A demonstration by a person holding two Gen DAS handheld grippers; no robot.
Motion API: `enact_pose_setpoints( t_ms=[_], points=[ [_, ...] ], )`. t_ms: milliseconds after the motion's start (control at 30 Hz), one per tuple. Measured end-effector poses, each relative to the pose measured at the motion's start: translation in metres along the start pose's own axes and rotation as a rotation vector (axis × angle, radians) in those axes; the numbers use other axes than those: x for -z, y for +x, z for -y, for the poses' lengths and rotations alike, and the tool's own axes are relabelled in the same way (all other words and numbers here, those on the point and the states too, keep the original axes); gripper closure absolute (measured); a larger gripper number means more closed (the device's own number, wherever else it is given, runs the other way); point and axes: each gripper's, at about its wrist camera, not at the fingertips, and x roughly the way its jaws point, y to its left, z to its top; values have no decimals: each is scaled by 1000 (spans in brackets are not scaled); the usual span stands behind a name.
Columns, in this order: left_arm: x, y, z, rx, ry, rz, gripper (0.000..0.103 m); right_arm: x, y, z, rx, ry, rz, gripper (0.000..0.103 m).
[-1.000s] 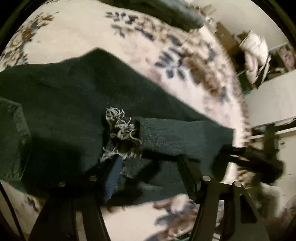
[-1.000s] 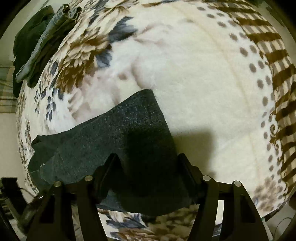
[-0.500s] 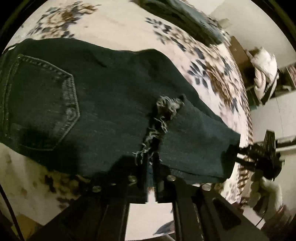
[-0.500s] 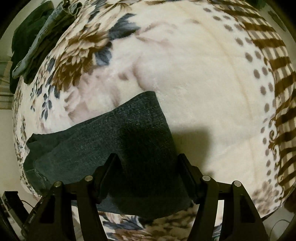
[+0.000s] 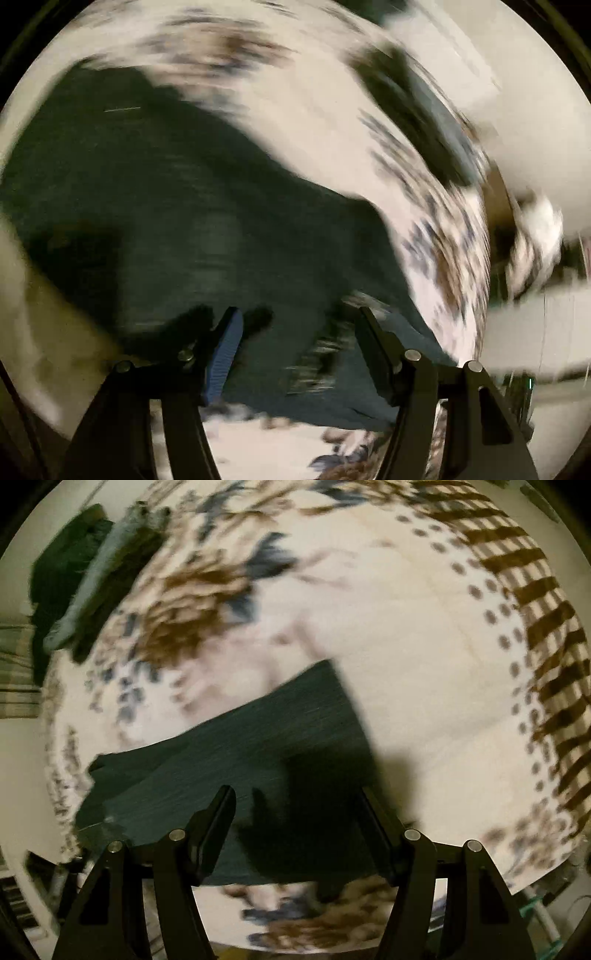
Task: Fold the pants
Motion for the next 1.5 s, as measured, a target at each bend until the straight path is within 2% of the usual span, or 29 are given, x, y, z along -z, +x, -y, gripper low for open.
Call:
enact_pose_setpoints(
  t_ms=[133,200,267,300,367,433,533,600,667,733,800,867,967,1000,1033,1067,1167,1233,1333,1367,1400,1433,1467,1500],
  points=[
    [-10,-34,-81,-14,-230,113,43,18,-3,-43,-18,-95,22,34],
    [-15,-39,-117,-16,-340,149,43,27,9,-66,-38,-123,-9,34],
    [-20,-34,-150,56,-457,176,42,36,28,-90,-49,-147,-57,34],
    [-22,-26,-164,117,-519,175,42,39,37,-100,-51,-162,-74,34],
    [-24,-18,-172,166,-568,187,41,46,52,-121,-54,-207,-100,34],
    [-19,-20,-170,169,-576,203,41,52,63,-141,-36,-261,-119,34],
    [-5,-38,-163,153,-528,237,41,62,69,-161,-26,-318,-136,34],
    [11,-49,-171,102,-550,261,41,63,72,-171,-9,-347,-140,34],
    [14,-49,-181,103,-578,267,41,62,75,-175,3,-348,-149,34],
    [5,-34,-191,136,-610,253,41,59,76,-176,0,-333,-154,34],
    [-9,-22,-197,133,-610,253,41,56,76,-176,-4,-314,-157,34],
    [-23,-14,-199,152,-594,276,26,50,77,-176,-8,-292,-160,34],
    [-33,-17,-190,122,-567,304,24,48,72,-173,-12,-279,-159,34],
    [-32,-20,-188,123,-560,328,31,48,71,-173,-13,-283,-157,34],
    [-31,-24,-188,129,-553,349,52,48,69,-174,-12,-288,-154,34],
    [-32,-28,-188,133,-536,355,63,48,68,-175,-10,-294,-150,34],
    [-29,-43,-173,117,-459,395,73,50,66,-173,-13,-296,-150,34],
    [-25,-55,-162,110,-401,421,75,52,67,-172,-13,-300,-154,34],
    [-28,-57,-152,88,-331,443,74,54,69,-169,-20,-293,-160,34],
    [-30,-53,-156,98,-337,437,72,55,71,-168,-21,-292,-164,34],
    [-32,-47,-164,106,-362,423,71,56,71,-169,-24,-291,-167,34],
    [-39,-36,-176,109,-413,389,58,56,71,-168,-29,-290,-171,34],
    [-48,-24,-183,119,-455,363,52,57,71,-167,-34,-290,-176,34],
    [-52,-14,-197,163,-504,356,51,58,71,-166,-36,-292,-179,34]
  ],
)
